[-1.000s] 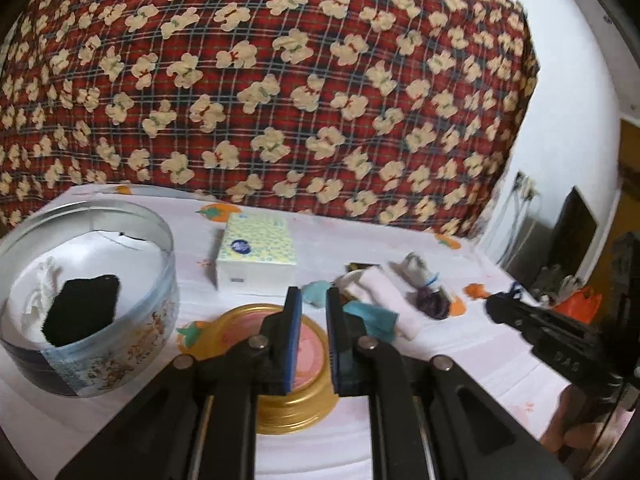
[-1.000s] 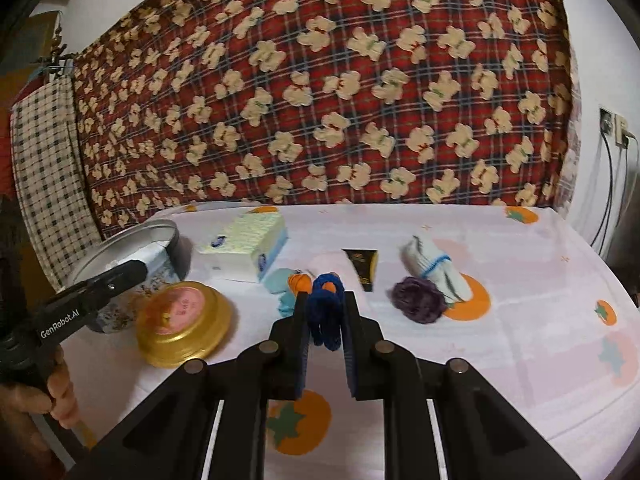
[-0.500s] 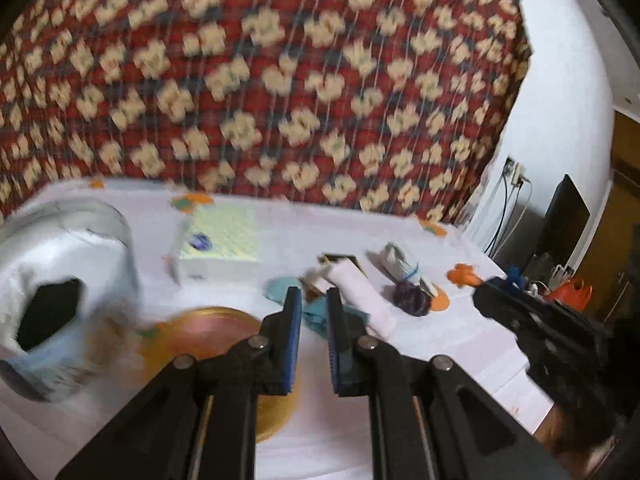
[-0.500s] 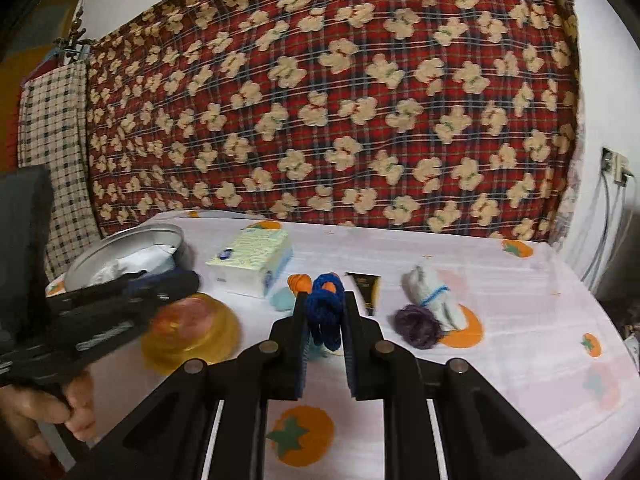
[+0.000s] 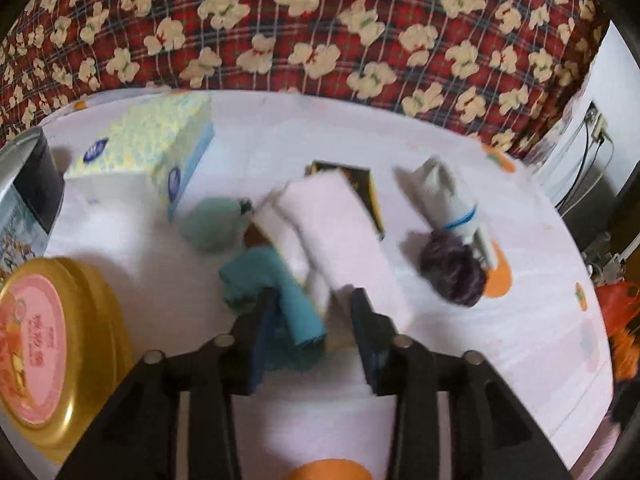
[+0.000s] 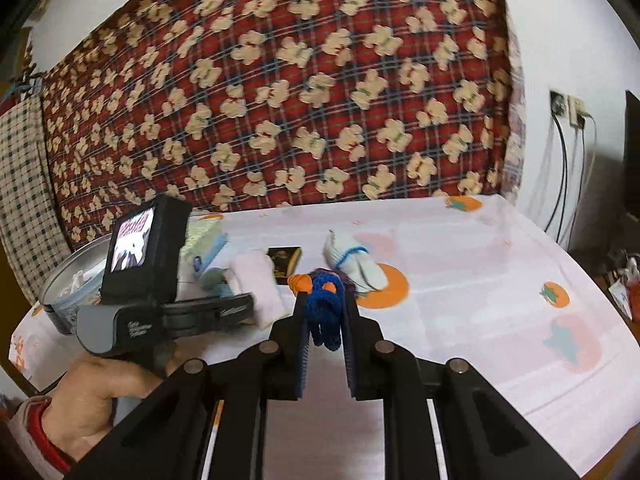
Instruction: Organize soft objects
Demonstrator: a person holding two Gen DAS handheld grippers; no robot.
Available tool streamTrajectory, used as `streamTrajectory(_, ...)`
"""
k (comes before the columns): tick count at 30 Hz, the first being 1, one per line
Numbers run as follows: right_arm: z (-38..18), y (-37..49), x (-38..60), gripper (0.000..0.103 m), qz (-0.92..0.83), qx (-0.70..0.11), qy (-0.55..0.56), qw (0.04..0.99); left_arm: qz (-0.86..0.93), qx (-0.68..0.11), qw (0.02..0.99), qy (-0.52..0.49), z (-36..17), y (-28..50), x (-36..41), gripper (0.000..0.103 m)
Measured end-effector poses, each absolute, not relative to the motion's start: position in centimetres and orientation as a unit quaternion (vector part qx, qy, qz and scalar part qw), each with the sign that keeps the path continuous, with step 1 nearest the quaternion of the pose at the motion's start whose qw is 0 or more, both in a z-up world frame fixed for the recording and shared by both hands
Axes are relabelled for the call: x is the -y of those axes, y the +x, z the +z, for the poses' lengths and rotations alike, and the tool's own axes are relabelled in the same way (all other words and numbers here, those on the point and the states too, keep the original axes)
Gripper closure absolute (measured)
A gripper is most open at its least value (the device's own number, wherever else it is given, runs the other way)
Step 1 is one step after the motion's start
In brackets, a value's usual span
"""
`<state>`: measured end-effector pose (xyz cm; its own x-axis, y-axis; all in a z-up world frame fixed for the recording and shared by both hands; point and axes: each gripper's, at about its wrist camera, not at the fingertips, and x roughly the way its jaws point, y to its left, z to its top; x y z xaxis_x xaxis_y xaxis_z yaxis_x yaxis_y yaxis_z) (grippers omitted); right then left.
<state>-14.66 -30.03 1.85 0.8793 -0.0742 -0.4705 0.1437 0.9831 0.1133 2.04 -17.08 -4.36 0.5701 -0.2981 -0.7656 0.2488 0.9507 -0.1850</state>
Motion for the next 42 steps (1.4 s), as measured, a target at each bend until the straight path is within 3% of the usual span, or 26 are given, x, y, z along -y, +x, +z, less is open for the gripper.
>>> streamTrajectory(2,1.5,-14.5,30.7,0.087,-0.056,-0.241,0.085,0.965,-0.164,-0.433,0.885,-0.038,-4.6,1.9,16.4,0.097)
streamTrajectory(8,1.1,-14.3,30.6,0.086,-0.049,-0.237,0.101,0.965,-0.243,-0.362,0.893,-0.109,-1.6,-1.2,12.6,0.098)
streamTrajectory(12,1.5,-14.2,29.8,0.086,-0.043,-0.229,0.097,0.968,-0.298,-0.262,0.912,-0.104,1.1,-5.1,8.4,0.097)
streamTrajectory(17,1.8,-13.1,28.4,0.087,-0.032,-0.229,0.096,0.968,-0.318,-0.215,0.919,-0.092,2.6,-6.4,5.4,0.097)
streamTrajectory(34,1.5,-13.1,27.3,0.086,-0.040,-0.240,0.088,0.966,-0.323,-0.364,0.873,-0.036,-4.3,-4.1,10.0,0.097)
streamTrajectory(36,1.4,-13.1,27.4,0.086,-0.040,-0.240,0.089,0.966,-0.314,-0.363,0.876,-0.036,-4.2,-4.3,9.7,0.092)
streamTrajectory(38,1.4,-13.1,27.4,0.086,-0.039,-0.241,0.090,0.966,-0.308,-0.372,0.875,-0.038,-4.1,-4.3,9.6,0.066)
streamTrajectory(40,1.3,-13.1,27.6,0.086,-0.038,-0.241,0.092,0.965,-0.293,-0.385,0.874,-0.035,-4.3,-4.4,9.7,0.056)
streamTrajectory(42,1.2,-13.2,27.7,0.086,-0.037,-0.240,0.093,0.966,-0.277,-0.392,0.877,-0.027,-4.5,-4.5,9.8,0.056)
